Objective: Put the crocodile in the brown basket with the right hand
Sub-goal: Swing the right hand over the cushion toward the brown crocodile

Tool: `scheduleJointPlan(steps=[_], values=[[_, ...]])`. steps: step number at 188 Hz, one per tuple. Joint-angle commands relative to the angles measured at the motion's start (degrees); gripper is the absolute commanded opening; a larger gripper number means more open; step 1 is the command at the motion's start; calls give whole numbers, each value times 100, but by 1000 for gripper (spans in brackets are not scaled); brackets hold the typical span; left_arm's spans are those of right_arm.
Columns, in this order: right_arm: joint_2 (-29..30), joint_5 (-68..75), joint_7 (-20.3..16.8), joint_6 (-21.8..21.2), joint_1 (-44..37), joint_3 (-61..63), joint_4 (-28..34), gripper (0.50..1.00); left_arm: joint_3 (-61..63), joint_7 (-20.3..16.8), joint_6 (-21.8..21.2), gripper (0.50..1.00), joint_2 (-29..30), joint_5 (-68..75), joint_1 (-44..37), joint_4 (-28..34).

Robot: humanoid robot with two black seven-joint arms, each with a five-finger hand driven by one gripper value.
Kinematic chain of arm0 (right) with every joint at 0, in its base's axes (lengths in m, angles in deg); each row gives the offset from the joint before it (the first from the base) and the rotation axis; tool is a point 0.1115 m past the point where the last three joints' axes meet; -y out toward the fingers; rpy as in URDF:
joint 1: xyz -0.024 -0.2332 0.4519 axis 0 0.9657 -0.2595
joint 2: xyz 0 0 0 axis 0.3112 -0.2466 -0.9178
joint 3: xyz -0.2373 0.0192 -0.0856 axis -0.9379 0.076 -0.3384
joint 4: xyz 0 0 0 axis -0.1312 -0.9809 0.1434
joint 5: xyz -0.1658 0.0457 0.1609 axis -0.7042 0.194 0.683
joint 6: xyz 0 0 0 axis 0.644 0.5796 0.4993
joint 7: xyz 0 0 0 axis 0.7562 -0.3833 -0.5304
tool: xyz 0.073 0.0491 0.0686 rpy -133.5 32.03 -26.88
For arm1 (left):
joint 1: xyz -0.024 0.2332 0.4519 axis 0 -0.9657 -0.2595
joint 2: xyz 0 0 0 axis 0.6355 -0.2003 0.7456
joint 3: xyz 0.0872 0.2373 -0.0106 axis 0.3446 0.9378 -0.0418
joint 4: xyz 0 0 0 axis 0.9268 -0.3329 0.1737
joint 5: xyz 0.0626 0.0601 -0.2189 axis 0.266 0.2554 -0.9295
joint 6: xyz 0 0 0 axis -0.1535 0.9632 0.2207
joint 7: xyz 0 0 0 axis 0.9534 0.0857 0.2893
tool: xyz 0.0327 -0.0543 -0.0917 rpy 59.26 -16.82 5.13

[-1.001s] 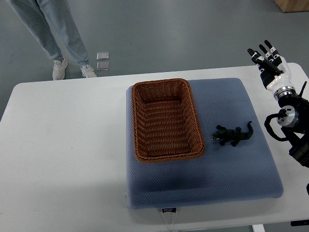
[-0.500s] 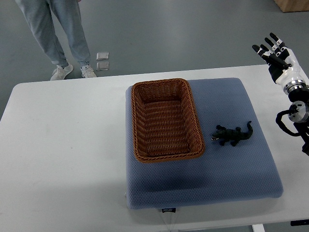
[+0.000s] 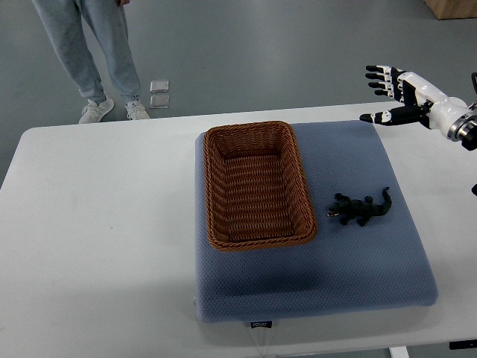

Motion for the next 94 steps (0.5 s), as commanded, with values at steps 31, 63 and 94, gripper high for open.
scheduleJointPlan(steps=[31,63,94], values=[[-941,-1855,63,-619,-230,-459,858,928,-5,0,5,1000,0,0,0,0],[-1371,-2541,63,-839,-406,-978,1403,928,-5,0,5,1000,0,0,0,0],[-1644,-2770,36,-892,-608,-1496,1834,928,-5,0,5,1000,0,0,0,0]])
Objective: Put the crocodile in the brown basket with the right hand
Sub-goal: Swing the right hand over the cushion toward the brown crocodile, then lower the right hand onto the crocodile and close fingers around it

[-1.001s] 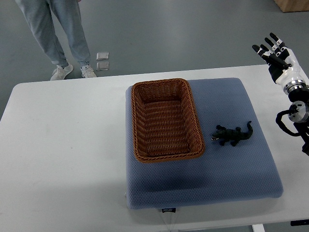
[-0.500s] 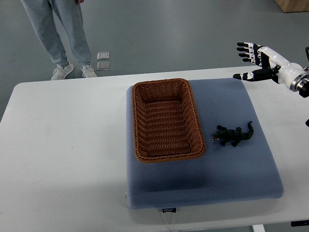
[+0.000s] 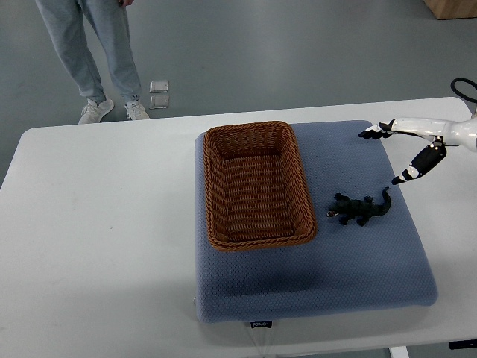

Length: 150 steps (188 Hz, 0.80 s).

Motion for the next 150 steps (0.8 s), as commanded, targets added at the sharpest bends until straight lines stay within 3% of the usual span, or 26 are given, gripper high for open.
scheduleJointPlan(steps=[1,48,150], values=[[-149,-162,-36,-19,-121,-295,229,928,0,0,2,1000,0,0,0,0],[-334,-276,-53,95,-51,-664,281,924,0,0,-7,1000,0,0,0,0],[167,-399,-80,833,450,-725,440,903,0,0,2,1000,0,0,0,0]])
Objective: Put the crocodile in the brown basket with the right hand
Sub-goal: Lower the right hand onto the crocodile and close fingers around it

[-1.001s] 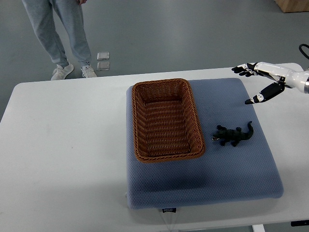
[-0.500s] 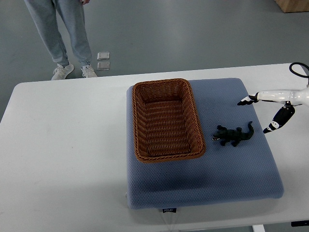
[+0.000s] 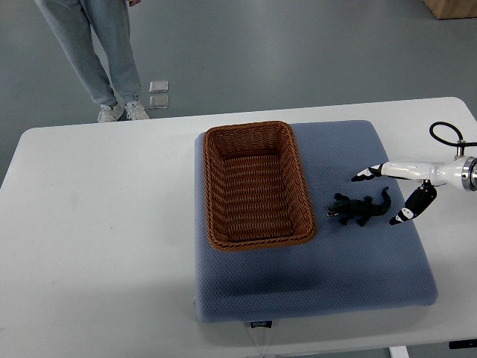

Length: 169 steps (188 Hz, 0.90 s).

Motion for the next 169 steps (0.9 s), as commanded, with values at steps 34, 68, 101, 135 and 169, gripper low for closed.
scheduleJointPlan(steps=[34,68,101,135,169], values=[[235,-147,-207,255,59,-41,-92,903,0,0,2,1000,0,0,0,0],[279,-297,-286,378,85,-190,-101,856,0,0,-6,1000,0,0,0,0],[279,-332,-295,431,85,-234,-109,782,0,0,2,1000,0,0,0,0],[288,-446,-312,431,76,-243,-110,668,0,0,2,1000,0,0,0,0],[314,-508,-356,431,67,-243,-118,566,0,0,2,1000,0,0,0,0]])
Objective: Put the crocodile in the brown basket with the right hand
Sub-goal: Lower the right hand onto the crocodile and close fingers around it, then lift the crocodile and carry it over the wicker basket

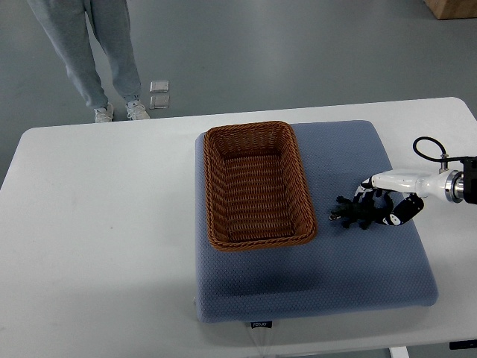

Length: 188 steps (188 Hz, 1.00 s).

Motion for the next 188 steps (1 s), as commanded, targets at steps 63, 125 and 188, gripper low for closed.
scheduleJointPlan(steps=[63,125,188], values=[[-217,57,9,-28,-141,17,-13,515,0,0,1,1000,0,0,0,0],[-524,154,1,-54,-361,79,-30,519,0,0,1,1000,0,0,0,0],[-393,198,-17,-81,-1002,114,-30,521,9,0,1,1000,0,0,0,0]])
